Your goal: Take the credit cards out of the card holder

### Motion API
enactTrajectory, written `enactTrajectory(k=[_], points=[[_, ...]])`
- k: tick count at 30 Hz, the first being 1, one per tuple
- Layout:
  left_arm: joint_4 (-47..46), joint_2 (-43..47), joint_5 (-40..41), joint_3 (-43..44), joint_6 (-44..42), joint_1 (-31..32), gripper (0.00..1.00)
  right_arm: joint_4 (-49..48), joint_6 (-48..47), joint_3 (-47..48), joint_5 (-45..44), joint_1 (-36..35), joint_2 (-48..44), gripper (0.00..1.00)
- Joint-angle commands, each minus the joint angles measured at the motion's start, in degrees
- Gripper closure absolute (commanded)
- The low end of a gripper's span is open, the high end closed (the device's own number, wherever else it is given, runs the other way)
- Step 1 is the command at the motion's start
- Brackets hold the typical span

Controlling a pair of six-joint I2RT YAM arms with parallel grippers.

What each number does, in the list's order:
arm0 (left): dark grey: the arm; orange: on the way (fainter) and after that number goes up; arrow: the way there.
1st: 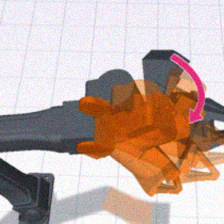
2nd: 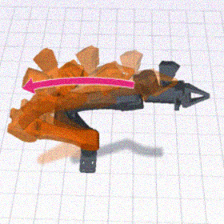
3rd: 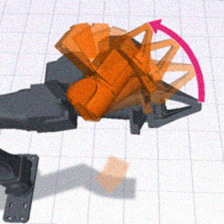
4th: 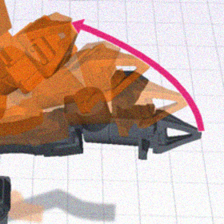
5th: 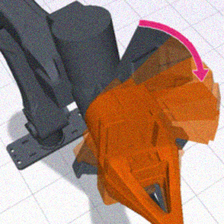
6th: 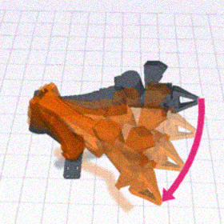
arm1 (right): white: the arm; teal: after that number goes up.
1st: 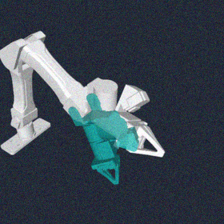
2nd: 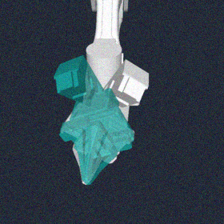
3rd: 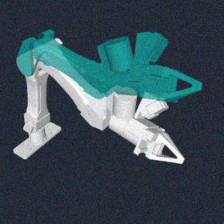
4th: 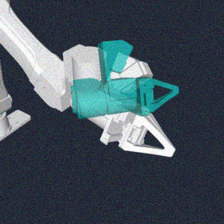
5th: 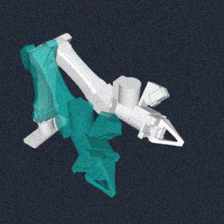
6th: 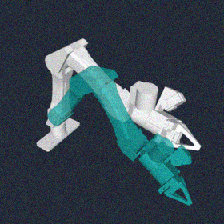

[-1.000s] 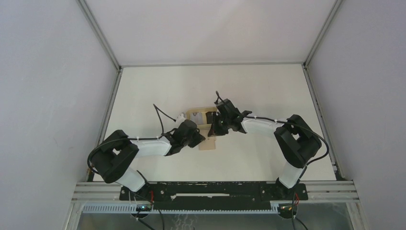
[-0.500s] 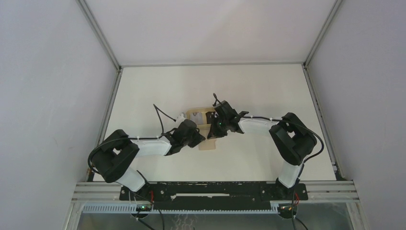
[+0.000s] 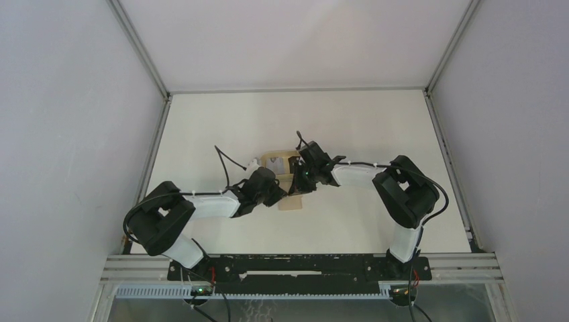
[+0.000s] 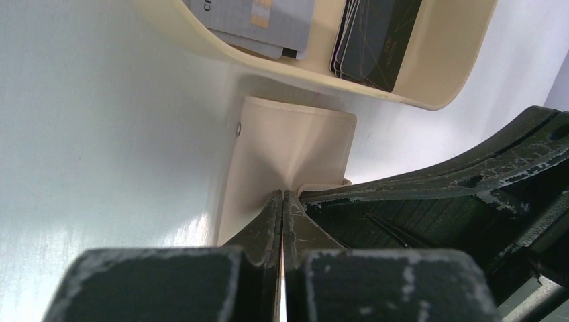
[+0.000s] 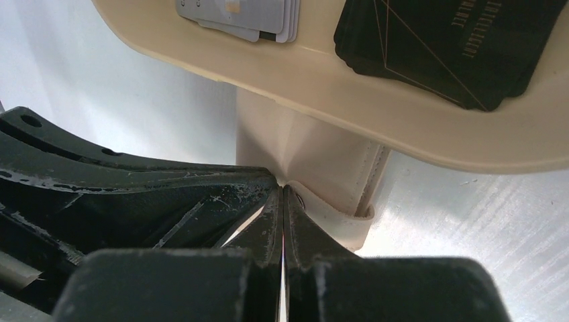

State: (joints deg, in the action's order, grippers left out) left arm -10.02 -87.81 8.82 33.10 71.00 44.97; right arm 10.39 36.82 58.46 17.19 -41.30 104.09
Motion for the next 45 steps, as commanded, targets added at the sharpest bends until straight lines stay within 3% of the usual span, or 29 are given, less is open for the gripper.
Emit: enactTrajectory(k=[1,12,17,20,22,31,38,42,45], points=[[2.3,-1.3,0.1,0.9,-0.5,-0.3,1.00,-1.4,0.3,0.2,-1.5,-0.4,2.7,1.00],[3.0,-0.8,0.5,1.0,-0.8,-0.3,1.00,-5.4,-0.3,-5.4,-0.2,2.3,1.2,1.00],[3.5,0.3,0.5,1.7,-2.1,-0.6,1.00,-6.4,-1.8,-4.6,1.5,4.3,-5.2,0.59],[4.3,2.0,0.4,2.7,-4.1,-1.5,0.99,-5.8,-2.9,-2.9,2.4,5.7,-8.9,0.48],[5.7,3.6,1.0,3.3,-5.4,-2.0,0.89,-5.5,-3.5,-2.1,3.4,6.8,-11.2,0.44],[13.7,11.5,3.0,8.8,-15.4,-5.0,0.28,-1.8,-7.2,-1.0,5.3,11.1,-20.9,0.30],[16.4,18.3,-2.2,11.0,-26.2,-10.2,0.05,3.1,-10.7,-2.0,0.0,11.7,-27.2,0.29],[20.9,24.1,0.5,10.3,-32.9,-13.0,0.00,5.8,-12.3,-3.4,-2.8,13.2,-31.0,0.27],[22.9,29.6,3.2,8.8,-36.0,-14.8,0.00,6.8,-13.7,-5.6,-4.5,14.6,-34.6,0.01]])
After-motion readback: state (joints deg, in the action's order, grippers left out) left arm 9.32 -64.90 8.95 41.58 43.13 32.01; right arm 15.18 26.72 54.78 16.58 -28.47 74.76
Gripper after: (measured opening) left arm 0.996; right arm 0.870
